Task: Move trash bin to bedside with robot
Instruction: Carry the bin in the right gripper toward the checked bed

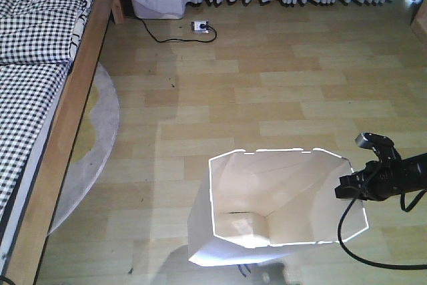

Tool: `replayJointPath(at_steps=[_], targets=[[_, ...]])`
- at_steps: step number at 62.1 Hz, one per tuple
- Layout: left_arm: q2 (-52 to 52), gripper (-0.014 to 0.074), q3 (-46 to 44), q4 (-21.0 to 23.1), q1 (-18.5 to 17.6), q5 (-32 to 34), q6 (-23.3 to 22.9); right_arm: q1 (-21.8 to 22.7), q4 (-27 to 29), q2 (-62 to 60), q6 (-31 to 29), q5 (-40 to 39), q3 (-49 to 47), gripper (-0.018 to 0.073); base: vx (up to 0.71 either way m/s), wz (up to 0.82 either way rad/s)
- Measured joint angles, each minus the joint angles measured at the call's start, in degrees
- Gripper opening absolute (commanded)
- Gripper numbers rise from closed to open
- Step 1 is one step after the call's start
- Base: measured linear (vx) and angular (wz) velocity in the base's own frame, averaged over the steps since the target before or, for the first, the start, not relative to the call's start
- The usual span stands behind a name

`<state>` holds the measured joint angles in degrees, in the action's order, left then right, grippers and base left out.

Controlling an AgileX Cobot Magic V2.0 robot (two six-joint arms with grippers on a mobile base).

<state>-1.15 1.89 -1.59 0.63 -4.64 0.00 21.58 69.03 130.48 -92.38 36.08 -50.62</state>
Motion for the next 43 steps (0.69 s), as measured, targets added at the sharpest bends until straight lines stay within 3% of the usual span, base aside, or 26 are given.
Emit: replayJointPath(at_steps=[43], targets=[[0.0, -0.0006, 0.0, 0.0, 0.0, 0.0, 0.0, 0.0, 0.0, 0.0, 0.0, 0.0, 0.0, -0.0003, 0.22, 0.00]])
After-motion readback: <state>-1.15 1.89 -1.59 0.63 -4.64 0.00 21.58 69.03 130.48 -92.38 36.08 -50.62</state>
